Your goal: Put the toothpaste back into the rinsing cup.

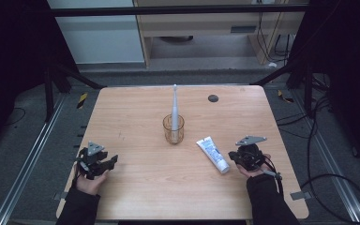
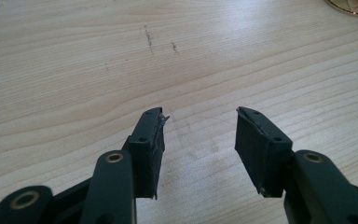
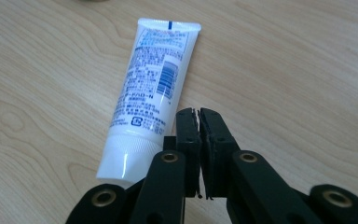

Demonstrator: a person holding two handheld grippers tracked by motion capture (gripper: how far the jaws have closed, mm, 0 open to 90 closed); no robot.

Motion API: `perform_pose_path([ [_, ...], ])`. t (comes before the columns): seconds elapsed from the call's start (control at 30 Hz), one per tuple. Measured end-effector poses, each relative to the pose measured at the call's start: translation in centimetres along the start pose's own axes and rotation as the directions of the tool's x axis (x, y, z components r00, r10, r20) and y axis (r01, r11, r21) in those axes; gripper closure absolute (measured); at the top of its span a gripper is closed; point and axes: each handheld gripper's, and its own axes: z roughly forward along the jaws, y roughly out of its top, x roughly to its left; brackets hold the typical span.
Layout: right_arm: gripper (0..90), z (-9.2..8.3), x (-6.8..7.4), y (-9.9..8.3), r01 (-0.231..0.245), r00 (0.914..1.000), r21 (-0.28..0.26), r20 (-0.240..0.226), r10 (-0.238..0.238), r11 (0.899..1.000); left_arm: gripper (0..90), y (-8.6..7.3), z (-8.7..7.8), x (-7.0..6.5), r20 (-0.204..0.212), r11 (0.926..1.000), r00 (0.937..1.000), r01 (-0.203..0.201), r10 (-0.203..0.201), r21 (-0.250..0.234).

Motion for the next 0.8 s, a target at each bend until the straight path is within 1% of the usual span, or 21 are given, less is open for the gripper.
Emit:
perform_pose_path([
  [0.1, 84.9, -0.2, 0.0, 0.6, -0.003, 1.0, -0.013, 0.002, 0.003, 1.0, 51.3, 0.0, 0.0, 0.0, 0.0, 1.0, 1.0, 0.001, -0.001, 0.001],
  [0.27, 80.4, -0.4, 0.3, 1.9, -0.015, 0.9999, -0.028, -0.007, 0.015, 0.999, 51.3, 0.0, 0.1, 0.0, 0.0, 1.0, 1.0, 0.0, 0.0, 0.004],
  [0.53, 72.9, -0.4, 1.0, 4.2, -0.013, 0.9998, -0.045, -0.016, 0.013, 0.999, 51.3, 0.3, 0.4, -0.2, 0.005, 1.0, 1.0, -0.007, 0.007, 0.004],
  [0.57, 72.2, -0.3, 1.1, 4.4, -0.017, 0.9998, -0.044, -0.014, 0.017, 0.999, 51.3, 0.3, 0.4, -0.2, 0.005, 0.9999, 0.9999, -0.01, 0.01, 0.005],
  [0.63, 69.6, -0.3, 1.1, 4.8, -0.012, 0.9998, -0.042, -0.015, 0.011, 0.999, 51.3, 0.4, 0.6, -0.3, 0.008, 0.9999, 0.9999, -0.011, 0.011, 0.004],
  [0.67, 68.0, -0.2, 1.2, 5.0, -0.018, 0.9997, -0.034, -0.019, 0.017, 0.999, 51.2, 0.5, 0.6, -0.3, 0.009, 0.9999, 0.9999, -0.014, 0.014, 0.005],
  [0.8, 62.7, 0.2, 1.6, 5.5, -0.009, 0.9997, -0.011, -0.023, 0.009, 1.0, 51.1, 0.6, 0.8, -0.4, 0.012, 0.9998, 0.9998, -0.019, 0.019, 0.008],
])
